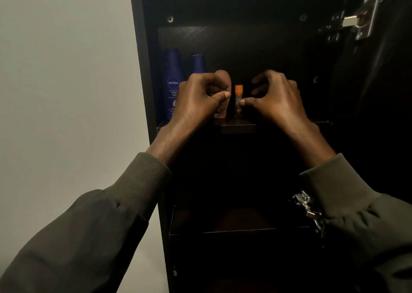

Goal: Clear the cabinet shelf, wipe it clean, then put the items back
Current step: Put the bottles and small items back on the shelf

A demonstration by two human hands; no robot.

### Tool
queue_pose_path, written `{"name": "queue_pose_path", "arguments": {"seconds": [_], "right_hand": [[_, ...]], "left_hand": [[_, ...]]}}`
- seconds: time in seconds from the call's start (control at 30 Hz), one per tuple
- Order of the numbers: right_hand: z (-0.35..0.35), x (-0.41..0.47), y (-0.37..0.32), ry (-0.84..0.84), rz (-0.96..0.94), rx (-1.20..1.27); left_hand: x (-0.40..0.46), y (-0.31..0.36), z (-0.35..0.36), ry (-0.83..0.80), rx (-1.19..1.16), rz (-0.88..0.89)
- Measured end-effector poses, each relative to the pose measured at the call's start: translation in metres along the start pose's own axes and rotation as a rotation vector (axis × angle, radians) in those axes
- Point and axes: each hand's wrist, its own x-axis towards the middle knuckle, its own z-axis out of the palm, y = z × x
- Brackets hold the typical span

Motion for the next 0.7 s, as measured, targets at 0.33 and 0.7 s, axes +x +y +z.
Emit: {"name": "queue_pose_path", "arguments": {"seconds": [0.33, 0.7], "right_hand": [[-0.024, -0.072, -0.011, 0.089, -0.087, 0.197], [0.024, -0.219, 0.038, -0.281, 0.125, 0.514]], "left_hand": [[-0.054, 0.029, -0.008, 0.016, -0.117, -0.009], [-0.223, 0.002, 0.023, -0.115, -0.186, -0.336]]}}
